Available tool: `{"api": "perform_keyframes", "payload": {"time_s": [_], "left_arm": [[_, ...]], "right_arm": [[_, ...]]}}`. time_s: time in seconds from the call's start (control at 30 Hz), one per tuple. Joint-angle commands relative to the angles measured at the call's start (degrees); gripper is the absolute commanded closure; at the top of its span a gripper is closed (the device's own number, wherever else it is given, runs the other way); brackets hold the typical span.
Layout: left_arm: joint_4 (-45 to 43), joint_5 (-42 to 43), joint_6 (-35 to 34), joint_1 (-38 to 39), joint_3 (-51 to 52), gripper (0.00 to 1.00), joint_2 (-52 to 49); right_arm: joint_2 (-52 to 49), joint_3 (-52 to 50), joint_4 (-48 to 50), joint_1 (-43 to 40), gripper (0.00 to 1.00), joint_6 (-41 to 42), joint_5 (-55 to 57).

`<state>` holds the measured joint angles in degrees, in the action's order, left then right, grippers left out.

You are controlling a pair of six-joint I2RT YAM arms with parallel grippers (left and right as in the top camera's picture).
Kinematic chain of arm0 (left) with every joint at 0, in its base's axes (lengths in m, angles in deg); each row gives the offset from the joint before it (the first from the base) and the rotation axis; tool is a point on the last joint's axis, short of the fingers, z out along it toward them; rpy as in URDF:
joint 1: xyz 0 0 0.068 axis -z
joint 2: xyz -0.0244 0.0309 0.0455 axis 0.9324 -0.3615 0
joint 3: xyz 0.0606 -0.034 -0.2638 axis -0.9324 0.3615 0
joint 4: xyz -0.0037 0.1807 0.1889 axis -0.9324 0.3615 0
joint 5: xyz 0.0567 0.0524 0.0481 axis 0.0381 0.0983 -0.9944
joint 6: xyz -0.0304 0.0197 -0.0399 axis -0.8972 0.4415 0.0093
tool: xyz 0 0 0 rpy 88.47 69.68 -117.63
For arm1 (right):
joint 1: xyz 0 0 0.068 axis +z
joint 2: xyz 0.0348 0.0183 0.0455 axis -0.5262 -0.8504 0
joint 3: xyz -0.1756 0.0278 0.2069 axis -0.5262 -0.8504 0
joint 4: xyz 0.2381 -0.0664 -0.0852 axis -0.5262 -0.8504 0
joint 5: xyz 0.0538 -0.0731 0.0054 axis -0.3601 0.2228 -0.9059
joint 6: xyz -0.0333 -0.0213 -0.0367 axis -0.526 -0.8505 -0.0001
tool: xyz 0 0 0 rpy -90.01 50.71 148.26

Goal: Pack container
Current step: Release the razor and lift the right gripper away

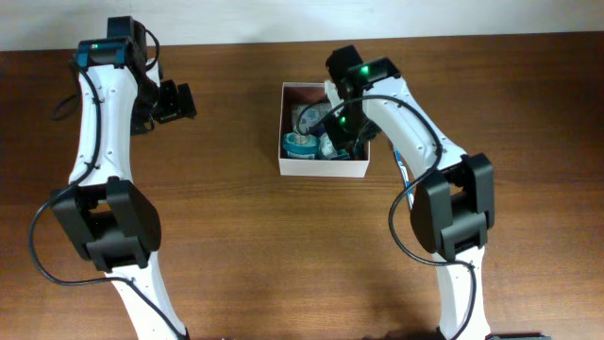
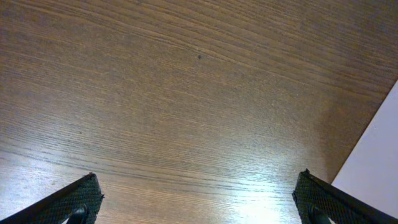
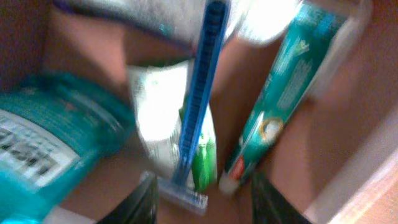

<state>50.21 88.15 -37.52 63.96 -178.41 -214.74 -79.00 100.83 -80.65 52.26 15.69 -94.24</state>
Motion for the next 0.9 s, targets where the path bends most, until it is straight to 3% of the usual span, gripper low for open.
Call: {"api": "perform_keyframes", "payload": {"time_s": [0.0,0.2,0.3,0.57,0.7,0.87], "left_arm": [[0.0,0.4,0.1,-0.1,-0.7,0.01,1.6],[0.0,0.4,0.1,-0.1,-0.7,0.01,1.6],[0.0,0.4,0.1,-0.1,-0.7,0.01,1.6],[0.0,0.4,0.1,-0.1,-0.7,0.01,1.6],[0.0,0.4,0.1,-0.1,-0.7,0.01,1.6],[0.0,0.4,0.1,-0.1,-0.7,0.01,1.6]], "right_arm": [[1.4,12.4,-3.3,0.0,0.59,0.0,0.5],[3.0,30.6,-12.9,-2.3,0.59,0.3,10.5],[2.9,30.9,-15.9,-5.4,0.59,2.8,11.2],[2.7,17.8,-16.7,-12.7,0.61,3.5,9.4],[2.7,10.8,-16.7,-13.0,0.71,3.5,8.3],[2.7,2.6,-14.5,-12.3,0.73,3.5,8.3]]}}
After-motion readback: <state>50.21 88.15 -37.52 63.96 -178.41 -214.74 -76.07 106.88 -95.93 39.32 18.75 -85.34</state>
